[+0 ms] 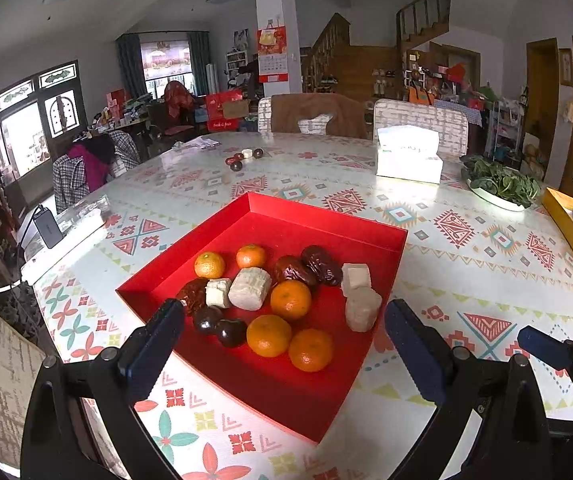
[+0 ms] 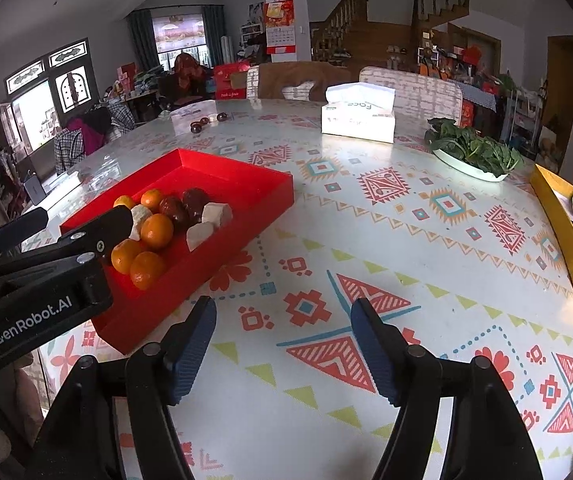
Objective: Organize fruits
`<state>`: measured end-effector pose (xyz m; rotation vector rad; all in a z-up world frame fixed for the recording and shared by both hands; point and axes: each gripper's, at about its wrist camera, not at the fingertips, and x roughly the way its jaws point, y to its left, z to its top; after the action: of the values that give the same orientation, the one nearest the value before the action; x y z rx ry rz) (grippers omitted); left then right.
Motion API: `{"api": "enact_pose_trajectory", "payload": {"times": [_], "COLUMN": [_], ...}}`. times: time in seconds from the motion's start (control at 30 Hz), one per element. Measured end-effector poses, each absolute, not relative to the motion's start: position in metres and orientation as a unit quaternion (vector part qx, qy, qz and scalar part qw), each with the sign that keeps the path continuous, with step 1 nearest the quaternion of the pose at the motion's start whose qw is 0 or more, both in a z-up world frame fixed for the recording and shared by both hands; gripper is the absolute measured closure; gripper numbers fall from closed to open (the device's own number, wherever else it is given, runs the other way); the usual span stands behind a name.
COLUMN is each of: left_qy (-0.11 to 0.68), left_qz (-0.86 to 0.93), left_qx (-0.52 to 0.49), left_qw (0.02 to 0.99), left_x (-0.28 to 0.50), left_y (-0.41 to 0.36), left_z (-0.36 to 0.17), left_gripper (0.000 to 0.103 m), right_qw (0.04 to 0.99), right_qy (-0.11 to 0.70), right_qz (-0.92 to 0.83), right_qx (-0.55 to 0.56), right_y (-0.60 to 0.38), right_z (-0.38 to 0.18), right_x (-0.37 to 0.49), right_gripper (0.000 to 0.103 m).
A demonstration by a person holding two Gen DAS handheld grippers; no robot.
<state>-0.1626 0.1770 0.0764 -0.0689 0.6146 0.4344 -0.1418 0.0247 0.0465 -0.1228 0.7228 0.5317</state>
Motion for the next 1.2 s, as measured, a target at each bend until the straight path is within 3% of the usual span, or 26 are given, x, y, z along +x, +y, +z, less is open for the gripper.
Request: {"api": "enact_pose_trajectory", "payload": {"times": [1.2], "left_qy": [0.310], "left_qz": [0.209], "left_qx": [-0.036], "left_qw": [0.927], "left_x": [-0.166], "left_y": [0.182], "left_z": [0.064], "left_gripper": [0.003], "right_qw": [0.891], "right_qy": [0.369], "right_qz": [0.255], "right_qx": [-0.074], "right_y": [0.034], "right_z": [0.032], "right_x": [-0.145], "right_gripper": [0.026]}}
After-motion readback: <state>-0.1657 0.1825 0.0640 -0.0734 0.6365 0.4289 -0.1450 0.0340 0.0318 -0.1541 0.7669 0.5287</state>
